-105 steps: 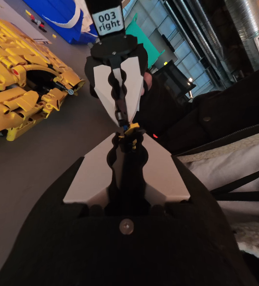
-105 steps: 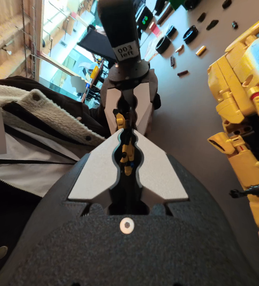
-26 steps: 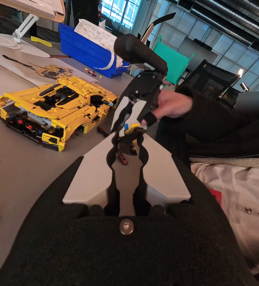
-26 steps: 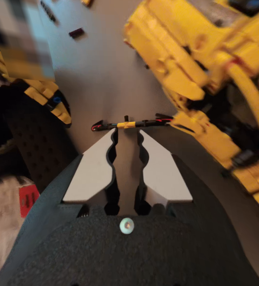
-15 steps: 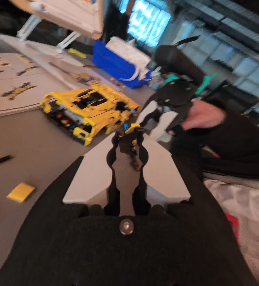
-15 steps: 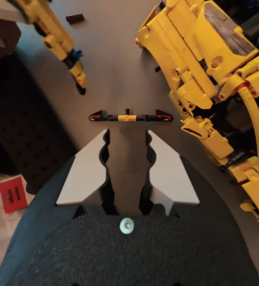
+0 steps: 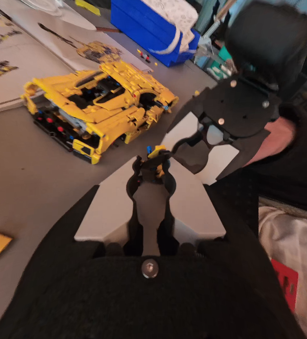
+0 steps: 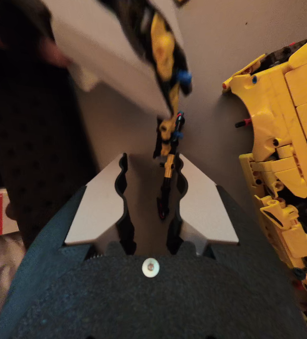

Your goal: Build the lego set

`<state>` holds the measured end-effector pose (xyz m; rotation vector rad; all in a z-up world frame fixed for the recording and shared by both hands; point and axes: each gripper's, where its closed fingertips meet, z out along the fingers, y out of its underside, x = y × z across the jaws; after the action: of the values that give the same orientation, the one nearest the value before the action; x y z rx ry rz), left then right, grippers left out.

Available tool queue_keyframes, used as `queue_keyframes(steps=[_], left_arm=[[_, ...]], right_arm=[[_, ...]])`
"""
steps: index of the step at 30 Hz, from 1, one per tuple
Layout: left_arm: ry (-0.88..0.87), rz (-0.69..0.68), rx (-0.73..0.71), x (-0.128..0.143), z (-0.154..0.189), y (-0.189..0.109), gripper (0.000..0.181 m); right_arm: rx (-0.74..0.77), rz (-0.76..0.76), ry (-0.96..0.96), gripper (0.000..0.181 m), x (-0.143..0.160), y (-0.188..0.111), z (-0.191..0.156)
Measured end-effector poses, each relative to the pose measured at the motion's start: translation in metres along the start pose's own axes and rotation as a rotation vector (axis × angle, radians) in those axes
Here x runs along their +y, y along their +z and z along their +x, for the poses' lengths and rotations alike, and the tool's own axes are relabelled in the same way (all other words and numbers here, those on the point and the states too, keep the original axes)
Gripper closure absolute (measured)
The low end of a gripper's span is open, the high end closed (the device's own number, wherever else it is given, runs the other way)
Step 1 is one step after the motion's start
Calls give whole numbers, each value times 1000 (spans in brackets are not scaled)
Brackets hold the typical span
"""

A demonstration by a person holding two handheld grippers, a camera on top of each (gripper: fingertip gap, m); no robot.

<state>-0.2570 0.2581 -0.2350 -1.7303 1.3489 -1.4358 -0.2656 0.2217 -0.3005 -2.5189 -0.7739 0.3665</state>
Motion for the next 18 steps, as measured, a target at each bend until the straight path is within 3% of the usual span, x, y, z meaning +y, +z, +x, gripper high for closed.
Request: queue_keyframes(steps=[7, 9, 11, 13, 15, 18], left_arm=[[-154, 343, -83, -42, -41, -56, 158], [-162, 340, -72, -41, -40, -56, 158], [-115, 297, -94, -37, -37, -49, 158], [-52, 260, -75, -34, -27, -43, 158], [-1, 256, -47, -35, -17, -41, 158], [31, 313, -45, -43, -15, -49, 158]], right_arm=[[154, 0, -79, 142, -6, -7, 13], [178, -37, -61, 144, -2, -3, 18], [179, -54, -55, 167, 1, 1, 19], [194, -26, -56, 174, -3, -5, 21], [127, 65, -26, 174, -15, -16, 15], [-211, 293, 122, 174, -39, -46, -17]])
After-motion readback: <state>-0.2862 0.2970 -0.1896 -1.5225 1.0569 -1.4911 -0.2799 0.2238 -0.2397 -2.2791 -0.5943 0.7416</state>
